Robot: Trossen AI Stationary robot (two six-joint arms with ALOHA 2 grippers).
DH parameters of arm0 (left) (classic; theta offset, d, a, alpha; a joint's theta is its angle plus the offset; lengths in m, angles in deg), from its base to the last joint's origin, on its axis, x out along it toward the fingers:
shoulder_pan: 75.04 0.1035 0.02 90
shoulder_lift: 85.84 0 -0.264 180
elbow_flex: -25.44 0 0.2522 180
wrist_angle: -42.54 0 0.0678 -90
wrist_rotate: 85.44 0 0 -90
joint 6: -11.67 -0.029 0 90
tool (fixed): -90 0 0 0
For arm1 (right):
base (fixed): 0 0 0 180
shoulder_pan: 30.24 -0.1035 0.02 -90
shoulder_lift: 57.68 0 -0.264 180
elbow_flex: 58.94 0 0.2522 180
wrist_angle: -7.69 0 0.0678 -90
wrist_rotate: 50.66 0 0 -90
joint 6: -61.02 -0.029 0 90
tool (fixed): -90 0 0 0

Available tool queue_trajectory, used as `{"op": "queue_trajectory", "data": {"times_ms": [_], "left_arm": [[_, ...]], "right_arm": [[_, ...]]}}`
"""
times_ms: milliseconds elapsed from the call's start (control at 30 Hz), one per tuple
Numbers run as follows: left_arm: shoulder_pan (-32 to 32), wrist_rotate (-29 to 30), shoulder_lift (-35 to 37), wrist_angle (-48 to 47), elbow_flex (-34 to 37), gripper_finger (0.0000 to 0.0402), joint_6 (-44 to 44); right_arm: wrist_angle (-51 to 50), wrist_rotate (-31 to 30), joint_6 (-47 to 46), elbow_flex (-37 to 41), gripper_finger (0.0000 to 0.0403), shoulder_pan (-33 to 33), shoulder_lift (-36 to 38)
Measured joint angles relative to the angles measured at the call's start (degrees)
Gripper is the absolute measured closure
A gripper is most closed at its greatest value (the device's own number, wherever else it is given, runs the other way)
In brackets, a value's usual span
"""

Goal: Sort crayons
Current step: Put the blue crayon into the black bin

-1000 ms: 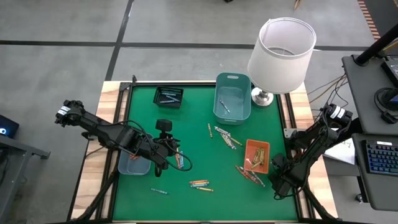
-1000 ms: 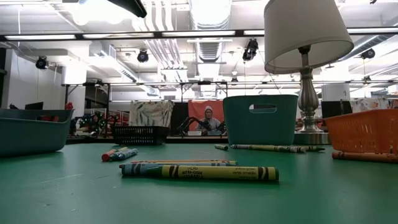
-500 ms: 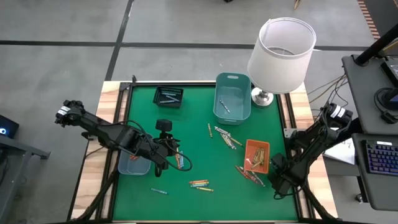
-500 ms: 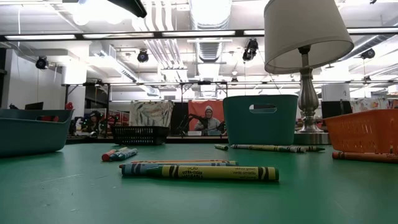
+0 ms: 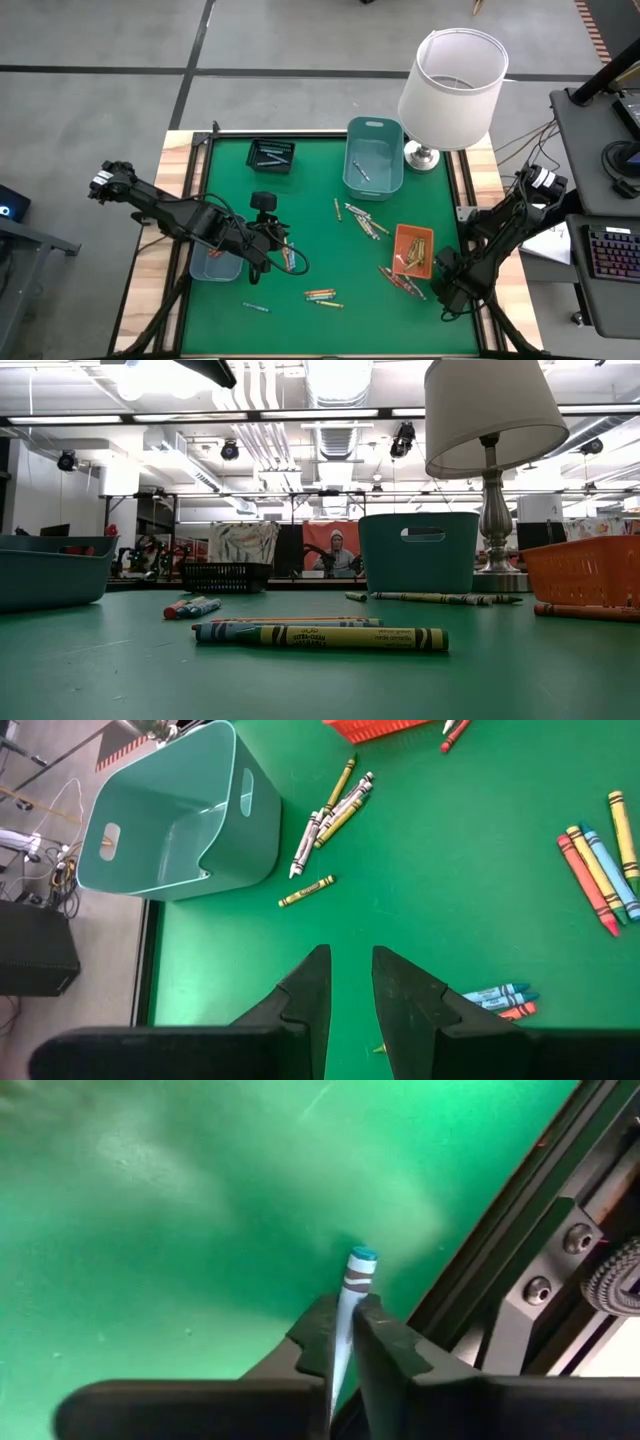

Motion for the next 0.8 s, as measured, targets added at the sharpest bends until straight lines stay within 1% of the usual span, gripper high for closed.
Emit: {"op": "queue_trajectory", "data": {"times_ms": [67,200,367,567,667,733,800], "left_arm": [[0.0,0.0,0.0,0.36,0.0,0.0342,0.0],[0.0,0.0,0.0,0.47,0.0,0.0342,-0.22],[-0.71,0.06,0.18,1.47,1.35,0.0342,-0.1],[-2.61,0.03,1.27,7.34,4.83,0.0342,-0.02],[-3.59,0.04,2.07,10.3,6.54,0.0342,0.03],[-4.18,0.02,2.77,11.95,7.21,0.0342,0.31],[-4.5,0.04,3.26,12.72,7.28,0.0342,0.94]], "right_arm": [[-0.15,-0.1,-0.37,0.02,0.0389,0.0,0.0],[-2.76,-0.21,-1.0,-1.18,0.0393,-0.02,0.04],[-12.08,-0.95,-1.63,-6.48,0.0394,0.0,1.04],[-25.13,-0.85,-2.14,-14.5,0.0394,0.0,1.46],[-30.09,-5.46,-3.91,-19.86,0.0394,-0.02,1.74],[-32.54,-10.68,-4.57,-23.61,0.0394,-0.02,1.88],[-33.08,-17.31,-4.9,-27.06,0.0394,-0.02,2.17]]}}
